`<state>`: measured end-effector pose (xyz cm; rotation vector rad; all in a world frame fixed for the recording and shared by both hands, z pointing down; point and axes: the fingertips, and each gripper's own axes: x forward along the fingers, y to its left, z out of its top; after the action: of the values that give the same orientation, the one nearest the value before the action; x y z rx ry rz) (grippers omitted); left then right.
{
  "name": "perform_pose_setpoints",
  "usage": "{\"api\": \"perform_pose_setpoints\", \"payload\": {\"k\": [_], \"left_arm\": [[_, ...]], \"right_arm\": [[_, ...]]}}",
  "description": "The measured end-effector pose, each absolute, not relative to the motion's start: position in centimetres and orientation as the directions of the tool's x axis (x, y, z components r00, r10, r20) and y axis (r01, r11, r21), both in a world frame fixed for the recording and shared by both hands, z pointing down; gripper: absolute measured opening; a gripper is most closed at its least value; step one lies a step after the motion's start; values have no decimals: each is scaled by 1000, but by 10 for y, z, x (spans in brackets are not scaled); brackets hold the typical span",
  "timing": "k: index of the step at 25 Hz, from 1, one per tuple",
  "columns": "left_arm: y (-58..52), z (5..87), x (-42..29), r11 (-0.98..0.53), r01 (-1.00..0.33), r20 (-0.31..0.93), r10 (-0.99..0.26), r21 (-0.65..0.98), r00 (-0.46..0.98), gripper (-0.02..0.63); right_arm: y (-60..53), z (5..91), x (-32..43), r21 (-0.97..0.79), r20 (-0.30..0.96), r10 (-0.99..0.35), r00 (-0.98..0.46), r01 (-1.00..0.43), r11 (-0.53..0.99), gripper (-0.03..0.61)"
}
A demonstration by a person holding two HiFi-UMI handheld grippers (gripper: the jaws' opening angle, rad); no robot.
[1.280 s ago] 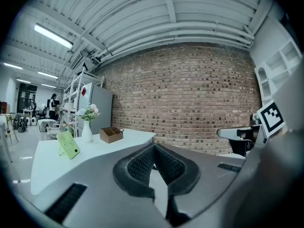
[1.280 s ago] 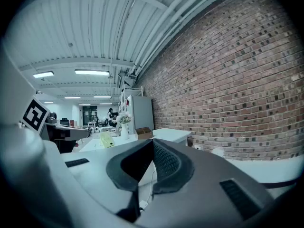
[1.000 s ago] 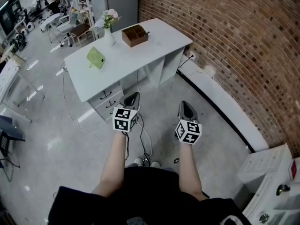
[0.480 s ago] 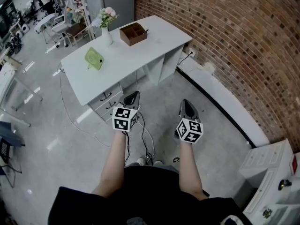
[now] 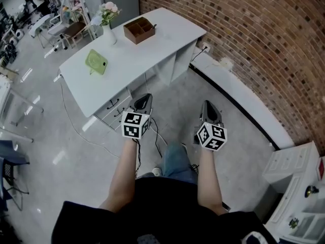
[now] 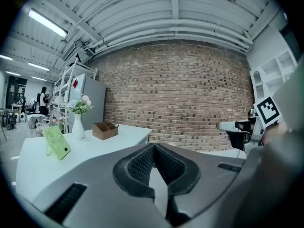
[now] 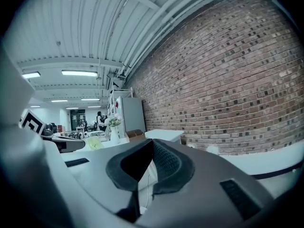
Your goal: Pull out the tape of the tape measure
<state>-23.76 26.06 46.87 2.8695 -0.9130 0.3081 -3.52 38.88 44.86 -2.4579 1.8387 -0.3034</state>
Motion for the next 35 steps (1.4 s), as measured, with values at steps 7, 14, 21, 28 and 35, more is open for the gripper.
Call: {"api": "perform_pose_setpoints", "payload": {"k": [7, 14, 21, 28, 35], "left_arm": [[198, 481, -196, -798, -601, 228, -578, 43, 783, 20], [77, 501, -124, -745, -667, 235, -643, 32, 729, 20], [-77, 500, -54, -663, -748, 257, -718, 33, 647, 20], [-167, 500, -3, -603, -797, 262, -765, 28, 588, 20], [-217, 516, 30, -609, -793, 312, -753, 2, 580, 21]], "right_arm": [[319, 455, 2, -151, 108, -968, 227, -959, -242, 3], [181, 477, 84, -165, 111, -982, 154, -971, -171, 3], [8, 471, 178, -136, 162, -987, 20, -990, -43, 3], [-116, 480, 220, -139, 204, -973, -104, -987, 77, 3], [-179, 492, 233, -156, 241, -956, -166, -979, 130, 3]]}}
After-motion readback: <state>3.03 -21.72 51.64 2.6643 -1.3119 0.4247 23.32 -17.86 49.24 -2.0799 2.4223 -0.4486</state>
